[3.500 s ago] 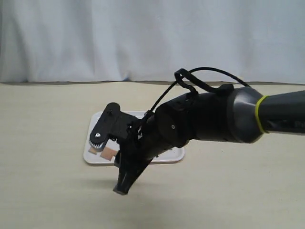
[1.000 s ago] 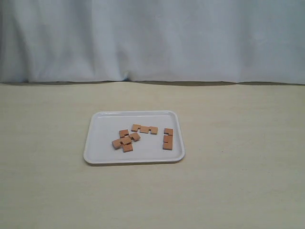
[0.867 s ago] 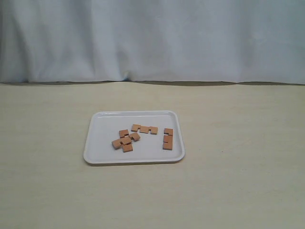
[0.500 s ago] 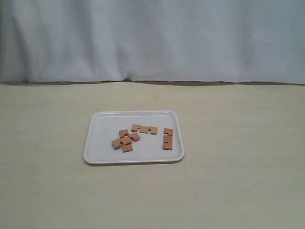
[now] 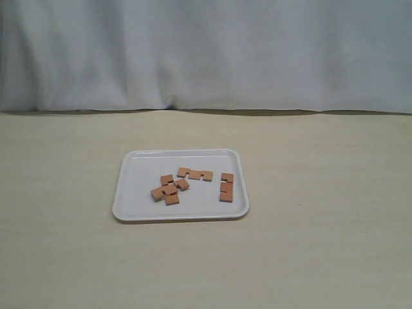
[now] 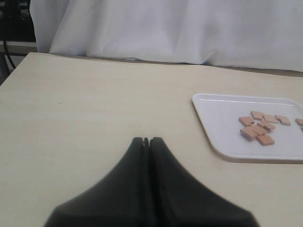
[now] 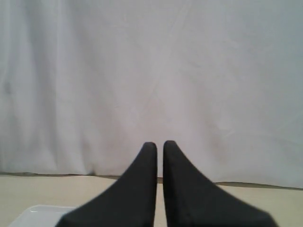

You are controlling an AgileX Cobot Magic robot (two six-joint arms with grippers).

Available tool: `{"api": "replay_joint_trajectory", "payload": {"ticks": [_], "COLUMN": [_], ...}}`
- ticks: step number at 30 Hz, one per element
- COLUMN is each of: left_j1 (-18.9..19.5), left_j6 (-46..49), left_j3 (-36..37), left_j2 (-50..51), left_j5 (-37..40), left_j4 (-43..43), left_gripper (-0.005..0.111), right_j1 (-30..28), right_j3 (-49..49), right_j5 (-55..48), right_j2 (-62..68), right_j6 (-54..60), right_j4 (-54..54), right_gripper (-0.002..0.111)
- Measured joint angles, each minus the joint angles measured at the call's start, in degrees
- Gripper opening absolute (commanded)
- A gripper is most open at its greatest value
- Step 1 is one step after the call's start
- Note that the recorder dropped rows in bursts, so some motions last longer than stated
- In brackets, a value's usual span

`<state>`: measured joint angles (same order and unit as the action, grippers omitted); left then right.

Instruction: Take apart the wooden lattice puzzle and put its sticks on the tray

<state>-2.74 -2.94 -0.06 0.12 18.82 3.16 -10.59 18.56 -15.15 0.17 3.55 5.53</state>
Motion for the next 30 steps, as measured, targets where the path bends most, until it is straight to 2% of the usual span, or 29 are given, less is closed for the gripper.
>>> {"api": "replay_joint_trajectory", "payload": {"ticks": [10, 24, 30], "left_j1": [0.0, 0.0, 0.0], "left_j6": [0.0, 0.0, 0.0], "left_j3": [0.0, 0.0, 0.0], "left_j2": [0.0, 0.0, 0.0], "left_j5": [0.0, 0.0, 0.1], "left_j4": [0.0, 0.0, -0.7], "left_gripper": [0.000, 0.000, 0.000], "right_j1": [0.0, 0.0, 0.0], "right_j3": [1.1, -17.3, -18.4], "right_j5": [-2.0, 6.2, 5.8], "right_j2": [0.0, 0.1, 0.1], "right_j6": [0.0, 1.8, 4.6], "right_j4": [3.3, 9.3, 9.9], "right_gripper": [0.005, 0.005, 0.005]}}
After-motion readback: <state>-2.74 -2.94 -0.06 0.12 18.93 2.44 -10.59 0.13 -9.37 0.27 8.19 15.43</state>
